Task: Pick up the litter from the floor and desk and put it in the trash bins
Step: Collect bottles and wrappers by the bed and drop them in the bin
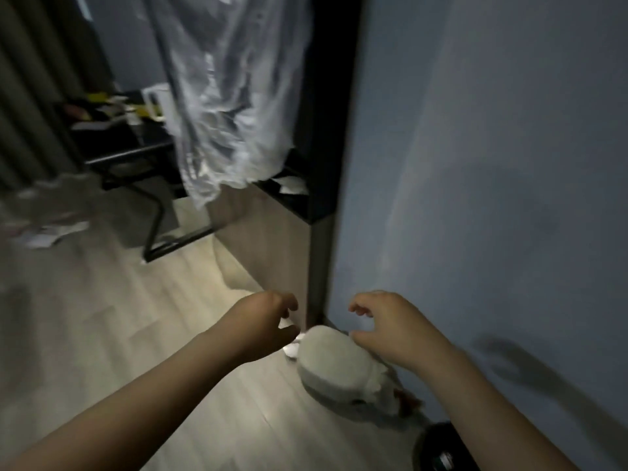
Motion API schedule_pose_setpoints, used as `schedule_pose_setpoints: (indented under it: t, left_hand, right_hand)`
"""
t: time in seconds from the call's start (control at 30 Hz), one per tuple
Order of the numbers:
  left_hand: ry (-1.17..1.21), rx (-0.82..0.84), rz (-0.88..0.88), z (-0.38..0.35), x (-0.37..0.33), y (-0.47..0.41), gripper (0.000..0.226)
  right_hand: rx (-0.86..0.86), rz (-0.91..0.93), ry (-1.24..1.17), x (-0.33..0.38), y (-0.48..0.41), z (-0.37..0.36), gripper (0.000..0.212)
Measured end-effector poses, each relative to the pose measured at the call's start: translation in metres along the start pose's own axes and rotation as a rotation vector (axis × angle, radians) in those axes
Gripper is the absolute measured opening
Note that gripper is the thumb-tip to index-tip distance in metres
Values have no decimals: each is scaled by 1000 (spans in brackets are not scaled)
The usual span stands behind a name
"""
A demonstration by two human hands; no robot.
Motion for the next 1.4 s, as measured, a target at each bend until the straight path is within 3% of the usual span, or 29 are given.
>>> schedule_pose_setpoints:
  t: [0.33, 0.73, 1.1, 1.4]
  left_hand:
    - [11, -202, 438, 93, 194, 32, 37]
    - [-130, -333, 786, 170, 323, 9, 39]
    - [-132, -391, 951, 213, 440, 14, 41]
    - [-133, -410, 982, 270, 587, 33, 41]
  right_hand:
    - [127, 448, 14, 199, -152, -75, 39]
    - [194, 851, 1, 329, -298, -127, 39]
    - [262, 1027, -3, 451, -373, -194, 40]
    - [274, 1058, 32, 582, -434, -273, 40]
Point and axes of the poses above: each hand's wrist, its own y-axis away from the middle knuckle, its own z-axis out of the back of the hand, x = y × z, the point moved 8 cm from there along -y, towards the middle knuckle, and after that the axes turned 12 degrees about -x, right-handed, at the moved point
